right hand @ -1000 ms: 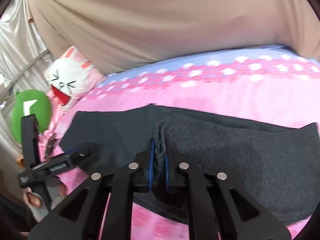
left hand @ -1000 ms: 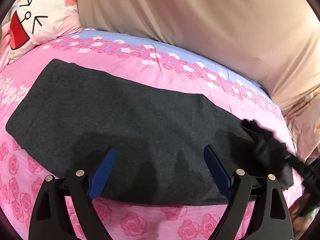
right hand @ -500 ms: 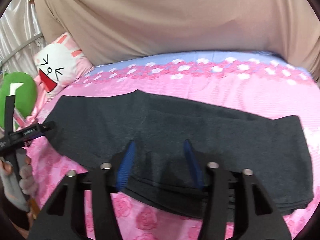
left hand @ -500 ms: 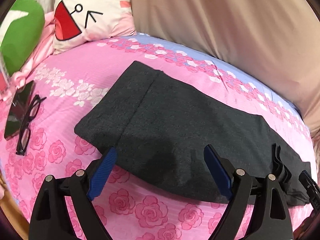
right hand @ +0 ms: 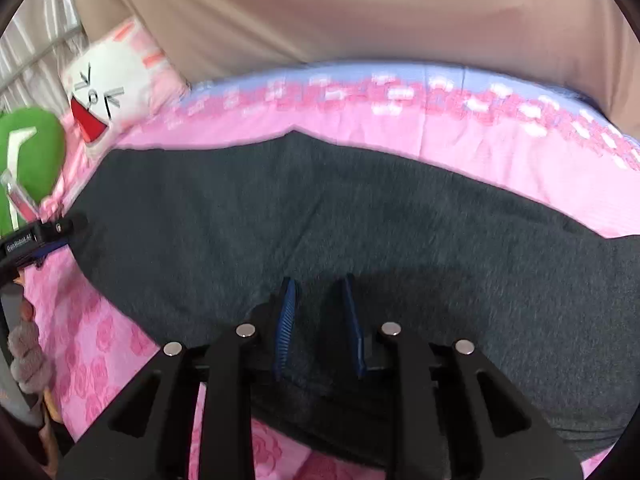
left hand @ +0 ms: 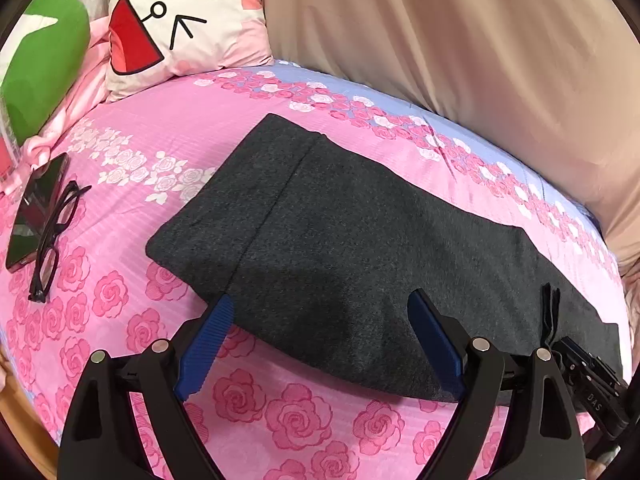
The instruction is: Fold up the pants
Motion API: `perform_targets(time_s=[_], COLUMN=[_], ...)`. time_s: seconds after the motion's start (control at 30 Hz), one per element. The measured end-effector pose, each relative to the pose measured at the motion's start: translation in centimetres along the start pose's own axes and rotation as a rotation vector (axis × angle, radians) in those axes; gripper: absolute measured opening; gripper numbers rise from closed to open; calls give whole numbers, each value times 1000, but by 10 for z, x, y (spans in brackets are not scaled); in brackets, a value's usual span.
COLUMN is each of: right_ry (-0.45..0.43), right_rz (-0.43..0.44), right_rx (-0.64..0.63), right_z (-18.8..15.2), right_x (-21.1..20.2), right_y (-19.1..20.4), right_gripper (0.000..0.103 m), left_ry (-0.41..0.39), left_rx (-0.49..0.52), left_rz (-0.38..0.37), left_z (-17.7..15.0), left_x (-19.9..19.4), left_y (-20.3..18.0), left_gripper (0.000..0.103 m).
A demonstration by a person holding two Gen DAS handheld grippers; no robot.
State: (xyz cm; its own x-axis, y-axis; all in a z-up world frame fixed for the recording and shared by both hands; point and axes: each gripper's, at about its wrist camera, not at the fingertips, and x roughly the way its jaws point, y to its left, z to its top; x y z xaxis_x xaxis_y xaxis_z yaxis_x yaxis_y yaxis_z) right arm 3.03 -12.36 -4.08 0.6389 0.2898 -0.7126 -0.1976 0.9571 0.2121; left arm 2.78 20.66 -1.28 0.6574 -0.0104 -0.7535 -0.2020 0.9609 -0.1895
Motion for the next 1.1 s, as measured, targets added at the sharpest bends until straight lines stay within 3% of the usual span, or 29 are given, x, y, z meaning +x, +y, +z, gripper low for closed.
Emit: perform_targets(time_s=[0.1,0.17,0.27,0.37,0.4,0.5,0.53,0.57,0.6,0.7,0.9,1.0,1.1], right_ry=[-36,-53,-77,-107,-126,-128,-127,-127,-128,-143,-177,-200,-237], right_rz=[29,12,-34,-3,8,23,27,34,46,66,115,156,202], right_rx=[34,42,42,110,131,160,165,170,179,205,234,274,351], right_z=[-4,-8,-20,-28,-28,-27,-27,-27,-26,-27,-27,-27,-29], right_x=[-14,-22,-34,-46,-48,-46,-45,-44,-44,-45,-52,-57,-65], right_y=[-5,-9,-20,-39,-43,-49,-50,-51,-53,-59,-66,-75,-93], right_gripper=[24,24,27,43,55,59,60,60,63,67,73,75,75], left_ry=[-25,-42,-1,36,48,39,27,24,22,-37,-170,-167,-101], left_rx=[-34,-117,-264,-339,-345,-336,-316,-298,-276,-217,45,167,311], left_rz=[-40,-124,-213,-223,-227,-198,-180,-149,-110,-139,-259,-339,-397], left_z=[1,4,8,12,14,18,21,24,28,42,60,46,13], left_x=[-9,-15,-5,12,19,28,29,28,28,5,-74,-97,-96], left_y=[9,26,52,63,61,51,44,40,34,14,-94,-149,-212], left_gripper=[86,86,86,86,86,86,67,32,14,10,10,10,10])
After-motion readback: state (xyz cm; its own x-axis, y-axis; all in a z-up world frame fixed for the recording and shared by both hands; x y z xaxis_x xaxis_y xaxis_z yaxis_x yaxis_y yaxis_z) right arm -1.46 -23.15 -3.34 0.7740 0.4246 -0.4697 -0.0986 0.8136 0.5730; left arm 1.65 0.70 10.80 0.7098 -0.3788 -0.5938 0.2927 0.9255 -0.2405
